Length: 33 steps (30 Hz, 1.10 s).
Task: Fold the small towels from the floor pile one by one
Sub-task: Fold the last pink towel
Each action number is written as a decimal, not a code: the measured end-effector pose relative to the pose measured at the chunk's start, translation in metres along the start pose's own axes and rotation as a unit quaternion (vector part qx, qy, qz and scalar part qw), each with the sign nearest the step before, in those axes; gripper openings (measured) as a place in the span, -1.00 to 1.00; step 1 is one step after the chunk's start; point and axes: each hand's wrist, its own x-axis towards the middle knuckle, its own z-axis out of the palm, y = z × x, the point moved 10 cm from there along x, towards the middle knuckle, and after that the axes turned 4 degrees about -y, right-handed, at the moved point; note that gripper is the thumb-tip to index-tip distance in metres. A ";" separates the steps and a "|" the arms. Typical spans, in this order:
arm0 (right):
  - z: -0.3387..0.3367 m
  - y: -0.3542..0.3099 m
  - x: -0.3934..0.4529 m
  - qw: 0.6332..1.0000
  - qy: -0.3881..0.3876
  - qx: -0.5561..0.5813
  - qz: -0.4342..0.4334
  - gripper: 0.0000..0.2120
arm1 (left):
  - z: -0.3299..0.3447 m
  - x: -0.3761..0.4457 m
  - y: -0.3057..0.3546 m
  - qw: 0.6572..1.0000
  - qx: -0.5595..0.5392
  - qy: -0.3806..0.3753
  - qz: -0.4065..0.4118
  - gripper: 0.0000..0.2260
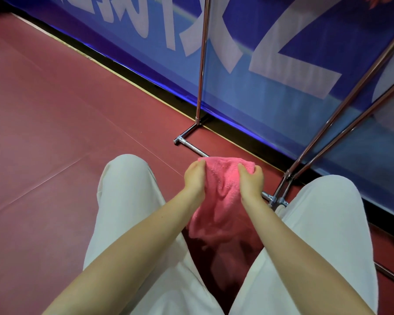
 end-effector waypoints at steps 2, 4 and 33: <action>0.002 -0.005 -0.003 1.000 0.001 0.023 -0.003 -0.74 | 0.011 0.000 -0.002 1.000 -0.015 -0.014 0.012 -0.80; 0.007 -0.015 -0.007 0.998 -0.016 0.048 -0.024 -0.84 | 0.021 -0.001 -0.001 0.998 -0.041 -0.027 0.024 -0.82; 0.004 -0.052 -0.020 0.979 -0.120 -0.020 -0.163 -0.47 | 0.054 -0.008 0.022 0.985 -0.014 -0.169 0.041 -0.76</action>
